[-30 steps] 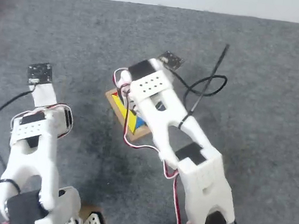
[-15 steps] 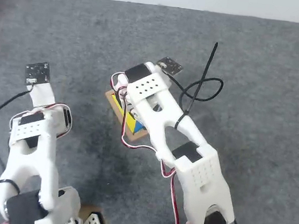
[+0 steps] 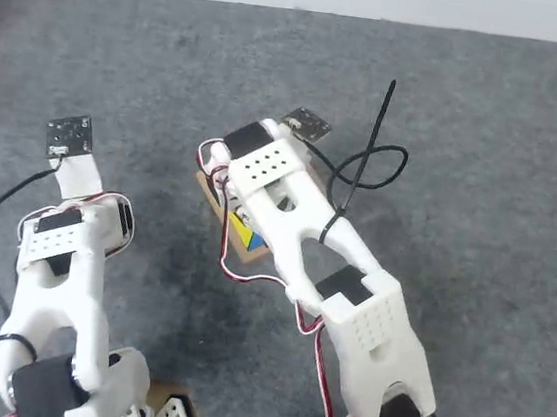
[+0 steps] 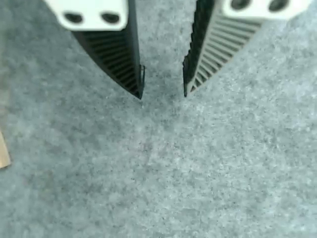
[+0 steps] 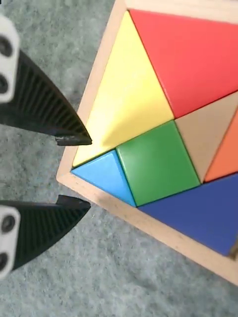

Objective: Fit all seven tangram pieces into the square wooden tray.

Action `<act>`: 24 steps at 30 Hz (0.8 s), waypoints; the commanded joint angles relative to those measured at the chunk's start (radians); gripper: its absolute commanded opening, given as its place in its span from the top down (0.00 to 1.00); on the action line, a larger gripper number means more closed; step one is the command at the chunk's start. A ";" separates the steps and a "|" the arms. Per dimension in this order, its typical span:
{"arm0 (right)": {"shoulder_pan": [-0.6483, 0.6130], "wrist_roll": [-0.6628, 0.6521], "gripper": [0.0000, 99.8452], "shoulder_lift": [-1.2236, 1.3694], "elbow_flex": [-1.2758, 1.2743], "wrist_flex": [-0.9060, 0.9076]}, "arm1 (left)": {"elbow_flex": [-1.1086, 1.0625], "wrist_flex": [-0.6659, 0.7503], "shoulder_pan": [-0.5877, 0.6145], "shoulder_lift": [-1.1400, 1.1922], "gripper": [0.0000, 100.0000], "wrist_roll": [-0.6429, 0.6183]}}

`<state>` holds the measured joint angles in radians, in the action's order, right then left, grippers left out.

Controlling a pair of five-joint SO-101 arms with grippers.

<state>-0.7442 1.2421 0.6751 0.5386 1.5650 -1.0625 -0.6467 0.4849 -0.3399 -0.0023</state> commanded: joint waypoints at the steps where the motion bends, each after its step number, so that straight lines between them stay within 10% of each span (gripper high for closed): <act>1: 0.036 -0.017 0.83 -0.019 0.071 0.016 | 0.035 0.018 0.005 -0.008 0.88 -0.006; 9: 0.081 -0.393 0.85 -0.214 0.212 0.225 | 0.065 -0.112 0.002 -0.157 0.88 -0.009; 24: 0.059 -0.477 0.90 -0.518 -0.138 0.142 | -0.437 -0.239 -0.222 -1.231 0.90 0.072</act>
<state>-0.6920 0.7986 0.2977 0.4634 1.7461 -1.4492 -0.8078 0.3191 -1.3050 0.0407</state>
